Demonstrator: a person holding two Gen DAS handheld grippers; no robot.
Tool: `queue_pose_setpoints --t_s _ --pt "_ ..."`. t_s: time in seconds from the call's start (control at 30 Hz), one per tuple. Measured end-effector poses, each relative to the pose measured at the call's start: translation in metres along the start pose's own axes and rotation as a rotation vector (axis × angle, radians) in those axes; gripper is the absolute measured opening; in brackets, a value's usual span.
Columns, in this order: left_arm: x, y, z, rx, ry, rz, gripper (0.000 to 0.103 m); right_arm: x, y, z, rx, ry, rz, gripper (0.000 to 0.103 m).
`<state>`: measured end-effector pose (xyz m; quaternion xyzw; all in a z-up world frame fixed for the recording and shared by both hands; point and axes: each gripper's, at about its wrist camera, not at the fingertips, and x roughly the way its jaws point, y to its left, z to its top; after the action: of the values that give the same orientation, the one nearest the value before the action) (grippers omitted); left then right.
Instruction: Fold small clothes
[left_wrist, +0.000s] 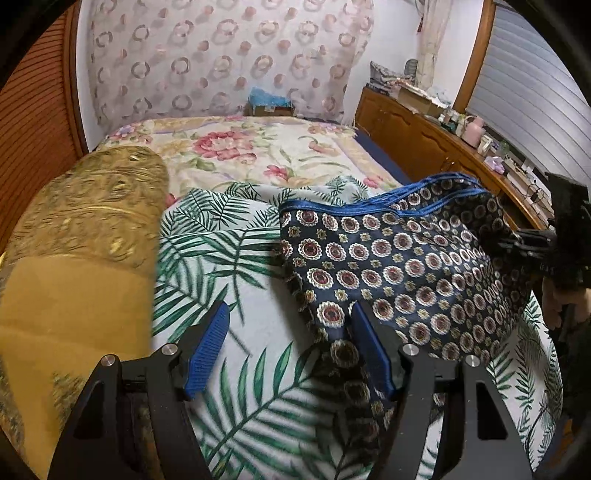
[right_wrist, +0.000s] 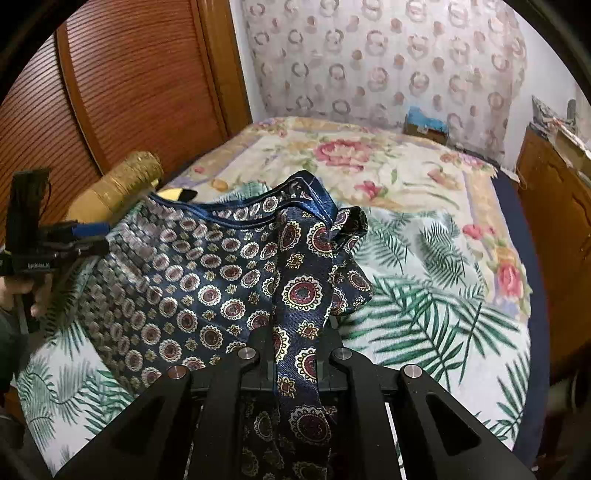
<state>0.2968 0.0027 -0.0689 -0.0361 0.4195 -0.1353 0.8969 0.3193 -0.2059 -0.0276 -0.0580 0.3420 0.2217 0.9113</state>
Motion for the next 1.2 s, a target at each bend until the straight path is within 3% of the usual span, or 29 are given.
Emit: queue_pose_setpoints --t_s 0.1,0.33,0.53,0.7,0.83,1.2 --pt "0.013 -0.001 0.005 -0.007 0.028 -0.01 0.068 0.013 0.0 -0.001 0.016 0.014 -0.001 0.011" --pt "0.027 -0.009 0.011 -0.014 0.062 -0.031 0.049 0.024 -0.001 0.006 0.037 0.024 0.009 0.011" --pt "0.03 -0.013 0.014 -0.008 0.053 -0.029 0.046 0.024 -0.003 0.005 0.049 0.027 0.014 0.012" --pt "0.033 -0.017 0.015 0.005 0.052 -0.03 0.031 0.025 -0.004 0.003 0.065 0.017 0.023 0.012" --pt "0.033 -0.019 0.016 0.004 0.057 -0.05 0.011 0.02 -0.003 0.001 0.058 0.0 0.025 0.011" --pt "-0.048 -0.039 0.013 0.04 -0.151 -0.08 0.006 -0.035 0.028 0.006 0.005 -0.148 -0.017 0.01"
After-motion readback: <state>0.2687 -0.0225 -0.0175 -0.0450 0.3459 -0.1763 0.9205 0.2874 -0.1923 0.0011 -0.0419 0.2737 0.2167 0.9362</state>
